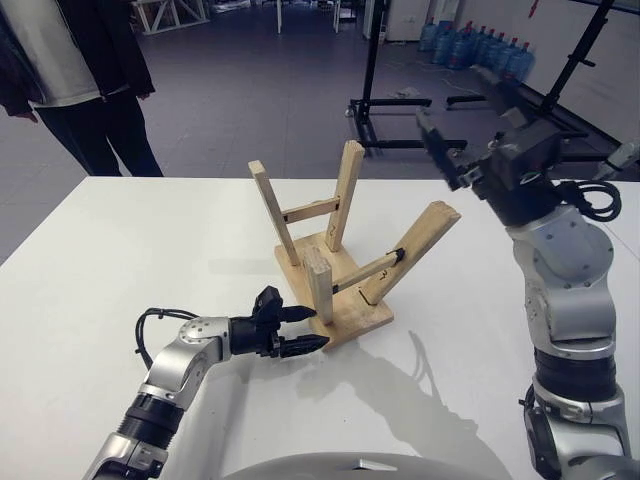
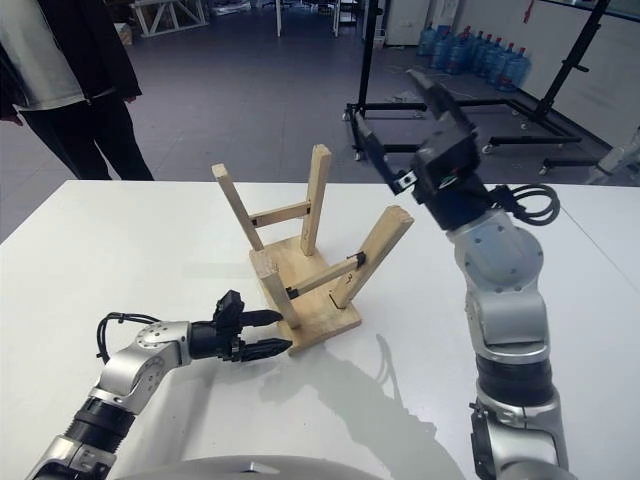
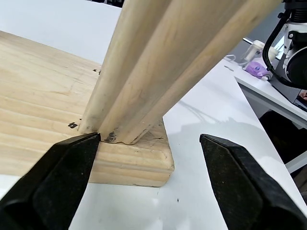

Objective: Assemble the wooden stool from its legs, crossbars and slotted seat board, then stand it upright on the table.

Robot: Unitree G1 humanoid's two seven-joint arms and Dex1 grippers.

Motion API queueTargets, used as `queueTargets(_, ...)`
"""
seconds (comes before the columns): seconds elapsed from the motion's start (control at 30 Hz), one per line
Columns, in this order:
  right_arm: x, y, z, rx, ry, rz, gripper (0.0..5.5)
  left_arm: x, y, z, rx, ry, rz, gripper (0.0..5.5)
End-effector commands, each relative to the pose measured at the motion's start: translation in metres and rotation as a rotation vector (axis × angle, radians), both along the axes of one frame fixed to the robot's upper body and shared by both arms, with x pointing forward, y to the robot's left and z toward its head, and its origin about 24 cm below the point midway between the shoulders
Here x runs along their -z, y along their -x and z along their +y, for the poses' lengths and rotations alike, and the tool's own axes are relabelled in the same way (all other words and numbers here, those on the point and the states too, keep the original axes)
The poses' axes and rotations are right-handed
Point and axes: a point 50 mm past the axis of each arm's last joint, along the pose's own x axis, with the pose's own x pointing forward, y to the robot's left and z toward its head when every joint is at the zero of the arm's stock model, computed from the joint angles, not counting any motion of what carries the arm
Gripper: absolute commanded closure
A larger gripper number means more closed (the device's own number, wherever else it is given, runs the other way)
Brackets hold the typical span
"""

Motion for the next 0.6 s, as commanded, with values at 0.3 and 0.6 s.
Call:
queueTargets(0.3,0.041,-0.005,0.007,0.117,0.284,0.026,2.22,-0.006,-0.008,-0.005,0.006,-0.009,-0.022,1.69)
queueTargets(0.6,0.183,0.012,0.000,0.064,0.752,0.710,2.22,-0.008,-0.008,-0.004,-0.007,-0.001,-0.028,1.69)
